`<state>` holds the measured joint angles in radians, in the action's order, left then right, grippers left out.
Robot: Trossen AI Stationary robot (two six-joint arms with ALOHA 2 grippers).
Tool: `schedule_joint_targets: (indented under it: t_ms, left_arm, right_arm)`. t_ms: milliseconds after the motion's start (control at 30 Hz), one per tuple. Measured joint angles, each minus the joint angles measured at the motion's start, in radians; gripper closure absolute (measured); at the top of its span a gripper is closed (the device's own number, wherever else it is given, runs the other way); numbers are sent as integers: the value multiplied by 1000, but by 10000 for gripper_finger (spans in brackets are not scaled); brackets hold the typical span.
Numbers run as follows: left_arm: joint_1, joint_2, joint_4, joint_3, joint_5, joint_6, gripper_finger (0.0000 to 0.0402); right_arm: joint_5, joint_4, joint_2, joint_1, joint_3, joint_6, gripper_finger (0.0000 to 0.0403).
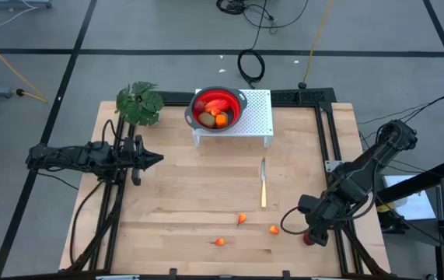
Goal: Pick & Place Fruit
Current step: Put the red pomegranate into the red strainer bowl on the shelf
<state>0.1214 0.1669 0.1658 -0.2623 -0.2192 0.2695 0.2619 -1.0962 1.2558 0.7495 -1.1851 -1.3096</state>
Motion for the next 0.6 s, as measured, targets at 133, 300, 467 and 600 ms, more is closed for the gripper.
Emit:
schedule_joint_targets:
  t_ms: [133, 300, 467, 600]
  left_arm:
    - [0, 0, 0, 0, 0, 0, 386]
    - [0, 0, 0, 0, 0, 0, 398]
    - [0, 0, 0, 0, 0, 0, 391]
    - [0, 0, 0, 0, 0, 2, 383]
  right_arm:
    - [-1, -8, 23, 38, 0, -85, 41]
    - [1, -7, 81, 82, 0, -182, 41]
    - [3, -6, 143, 116, 0, -258, 41]
    - [3, 7, 181, 134, 0, -327, 41]
